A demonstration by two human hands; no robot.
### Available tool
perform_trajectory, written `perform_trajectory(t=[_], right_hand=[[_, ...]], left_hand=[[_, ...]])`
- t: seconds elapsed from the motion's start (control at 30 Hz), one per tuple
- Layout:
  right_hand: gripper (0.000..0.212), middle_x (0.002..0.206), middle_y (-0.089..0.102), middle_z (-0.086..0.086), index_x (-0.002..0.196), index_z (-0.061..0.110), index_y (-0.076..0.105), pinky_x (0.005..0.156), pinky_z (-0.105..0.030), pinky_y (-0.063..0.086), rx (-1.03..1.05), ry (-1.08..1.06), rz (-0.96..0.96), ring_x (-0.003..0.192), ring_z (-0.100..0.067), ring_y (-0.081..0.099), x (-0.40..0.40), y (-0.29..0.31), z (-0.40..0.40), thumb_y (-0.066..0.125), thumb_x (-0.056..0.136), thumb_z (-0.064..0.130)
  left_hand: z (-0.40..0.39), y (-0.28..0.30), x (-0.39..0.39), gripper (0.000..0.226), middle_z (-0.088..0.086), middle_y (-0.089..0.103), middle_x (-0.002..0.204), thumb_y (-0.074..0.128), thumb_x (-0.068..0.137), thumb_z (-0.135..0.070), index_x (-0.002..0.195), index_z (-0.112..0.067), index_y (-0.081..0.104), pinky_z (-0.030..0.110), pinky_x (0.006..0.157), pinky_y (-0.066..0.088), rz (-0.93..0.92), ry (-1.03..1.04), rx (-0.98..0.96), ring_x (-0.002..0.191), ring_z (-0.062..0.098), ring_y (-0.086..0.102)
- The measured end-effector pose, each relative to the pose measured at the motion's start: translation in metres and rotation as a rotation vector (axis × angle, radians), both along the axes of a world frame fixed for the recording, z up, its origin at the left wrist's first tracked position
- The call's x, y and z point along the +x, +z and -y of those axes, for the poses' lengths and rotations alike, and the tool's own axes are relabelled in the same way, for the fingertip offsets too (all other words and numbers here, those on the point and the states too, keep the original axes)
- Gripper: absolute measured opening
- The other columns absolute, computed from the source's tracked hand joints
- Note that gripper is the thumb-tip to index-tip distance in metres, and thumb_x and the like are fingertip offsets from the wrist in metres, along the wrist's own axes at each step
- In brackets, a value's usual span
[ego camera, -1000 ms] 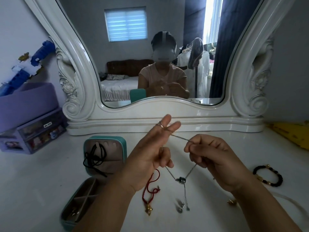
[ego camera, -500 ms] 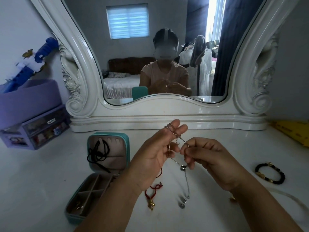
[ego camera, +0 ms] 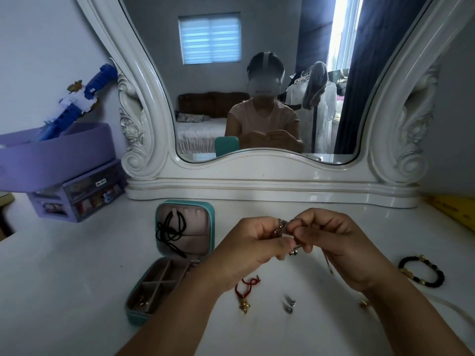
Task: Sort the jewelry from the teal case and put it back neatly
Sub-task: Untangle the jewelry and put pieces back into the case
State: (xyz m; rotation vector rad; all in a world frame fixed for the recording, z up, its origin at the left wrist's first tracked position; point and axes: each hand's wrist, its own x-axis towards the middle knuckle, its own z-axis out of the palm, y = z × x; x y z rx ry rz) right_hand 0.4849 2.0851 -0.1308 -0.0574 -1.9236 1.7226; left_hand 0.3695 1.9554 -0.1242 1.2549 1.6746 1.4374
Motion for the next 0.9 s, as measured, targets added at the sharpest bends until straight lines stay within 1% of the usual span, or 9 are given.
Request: perform_trajectory(t=[0.1, 0.23, 0.33, 0.47, 0.57, 0.67, 0.73, 0.8, 0.9], right_hand=[[0.007, 0.059, 0.063, -0.002, 0.073, 0.007, 0.068, 0.061, -0.017, 0.047, 0.02, 0.024, 0.034, 0.057, -0.011, 0.054, -0.003, 0.007, 0.012, 0.064, 0.07, 0.012], [0.012, 0.068, 0.065, -0.008, 0.076, 0.006, 0.067, 0.069, -0.02, 0.05, -0.032, 0.056, 0.074, 0.069, -0.016, 0.061, -0.014, 0.01, 0.032, 0.066, 0.067, 0.013], [0.022, 0.078, 0.066, -0.014, 0.089, 0.002, 0.065, 0.074, -0.026, 0.051, -0.095, 0.121, 0.09, 0.074, -0.02, 0.061, -0.026, 0.008, 0.048, 0.065, 0.068, 0.01], [0.037, 0.095, 0.07, -0.011, 0.108, 0.007, 0.064, 0.079, -0.023, 0.051, -0.145, 0.226, 0.084, 0.09, -0.019, 0.065, -0.039, 0.008, 0.069, 0.062, 0.071, 0.008], [0.025, 0.087, 0.073, -0.013, 0.096, -0.007, 0.064, 0.082, -0.025, 0.05, -0.114, 0.299, 0.045, 0.089, -0.023, 0.067, -0.047, 0.008, 0.087, 0.061, 0.078, 0.011], [0.016, 0.072, 0.072, -0.013, 0.086, -0.005, 0.065, 0.075, -0.024, 0.051, -0.181, 0.269, 0.034, 0.076, -0.022, 0.067, -0.056, 0.008, 0.1, 0.065, 0.076, 0.007], [0.013, 0.065, 0.069, -0.012, 0.083, 0.0, 0.067, 0.07, -0.023, 0.052, -0.255, 0.25, 0.057, 0.069, -0.02, 0.066, -0.061, 0.007, 0.106, 0.068, 0.071, 0.005], [0.013, 0.062, 0.068, -0.01, 0.079, 0.004, 0.069, 0.066, -0.022, 0.052, -0.278, 0.239, 0.091, 0.066, -0.018, 0.065, -0.066, 0.007, 0.112, 0.066, 0.067, 0.008], [0.003, 0.064, 0.066, -0.006, 0.072, 0.006, 0.067, 0.064, -0.02, 0.051, -0.256, 0.209, 0.139, 0.065, -0.015, 0.061, -0.076, 0.004, 0.121, 0.065, 0.071, 0.004]], left_hand=[[0.016, 0.005, -0.006, 0.014, -0.007, 0.051, 0.049, 0.061, 0.086, -0.017, 0.073, -0.016, 0.067, 0.022, 0.055, 0.029, 0.088, 0.044, 0.024, 0.051, 0.008, 0.04], [0.037, 0.013, -0.017, 0.019, -0.003, 0.052, 0.045, 0.059, 0.085, -0.02, 0.072, -0.009, 0.066, 0.013, 0.042, 0.026, 0.233, -0.043, 0.092, 0.036, 0.002, 0.039], [0.051, 0.014, -0.028, 0.021, -0.005, 0.048, 0.043, 0.055, 0.08, -0.024, 0.071, -0.013, 0.07, 0.016, 0.042, 0.02, 0.317, -0.095, 0.114, 0.032, 0.001, 0.03], [0.07, 0.016, -0.039, 0.018, -0.011, 0.044, 0.044, 0.059, 0.082, -0.026, 0.083, -0.017, 0.075, 0.012, 0.041, 0.026, 0.366, -0.183, 0.102, 0.035, 0.0, 0.027], [0.082, 0.015, -0.046, 0.016, -0.012, 0.052, 0.05, 0.069, 0.074, -0.037, 0.074, -0.02, 0.072, 0.013, 0.045, 0.021, 0.421, -0.339, 0.091, 0.035, -0.003, 0.031], [0.091, 0.006, -0.056, 0.026, -0.007, 0.057, 0.057, 0.071, 0.073, -0.035, 0.094, -0.018, 0.073, 0.009, 0.046, 0.03, 0.525, -0.335, 0.072, 0.037, -0.002, 0.035], [0.098, 0.0, -0.061, 0.034, -0.004, 0.063, 0.061, 0.077, 0.068, -0.031, 0.098, -0.016, 0.073, 0.009, 0.048, 0.032, 0.591, -0.316, 0.09, 0.04, -0.001, 0.042], [0.105, -0.005, -0.065, 0.033, -0.002, 0.067, 0.062, 0.082, 0.062, -0.029, 0.092, -0.017, 0.075, 0.013, 0.052, 0.035, 0.624, -0.293, 0.12, 0.044, 0.0, 0.05], [0.11, -0.009, -0.069, 0.029, 0.0, 0.067, 0.06, 0.088, 0.05, -0.028, 0.071, -0.014, 0.075, 0.018, 0.057, 0.038, 0.646, -0.112, 0.086, 0.05, 0.005, 0.05]])
